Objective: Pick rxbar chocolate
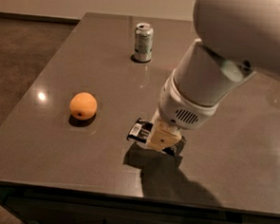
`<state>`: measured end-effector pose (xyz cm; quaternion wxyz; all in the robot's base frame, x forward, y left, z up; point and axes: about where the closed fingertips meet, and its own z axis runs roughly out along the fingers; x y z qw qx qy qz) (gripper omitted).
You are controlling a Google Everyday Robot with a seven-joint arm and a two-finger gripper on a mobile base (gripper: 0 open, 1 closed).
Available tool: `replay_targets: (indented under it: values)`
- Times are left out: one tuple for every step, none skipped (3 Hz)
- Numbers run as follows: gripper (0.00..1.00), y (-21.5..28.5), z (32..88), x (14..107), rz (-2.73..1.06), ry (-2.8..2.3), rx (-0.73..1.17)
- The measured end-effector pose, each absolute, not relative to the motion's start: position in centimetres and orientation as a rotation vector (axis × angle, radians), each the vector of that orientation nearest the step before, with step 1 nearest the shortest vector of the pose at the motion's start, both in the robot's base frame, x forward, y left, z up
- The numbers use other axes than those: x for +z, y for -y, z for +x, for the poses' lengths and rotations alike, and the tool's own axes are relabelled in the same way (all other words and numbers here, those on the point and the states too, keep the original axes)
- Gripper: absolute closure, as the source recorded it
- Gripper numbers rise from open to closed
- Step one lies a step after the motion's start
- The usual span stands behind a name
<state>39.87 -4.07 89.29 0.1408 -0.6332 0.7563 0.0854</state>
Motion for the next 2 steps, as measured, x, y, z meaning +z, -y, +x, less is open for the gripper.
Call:
replay_targets:
  values:
    - [1.0,4.24,41.23,95.66,-1.837,-2.124,0.275]
    - [1.0,4.24,41.23,95.66,-1.837,-2.124,0.275]
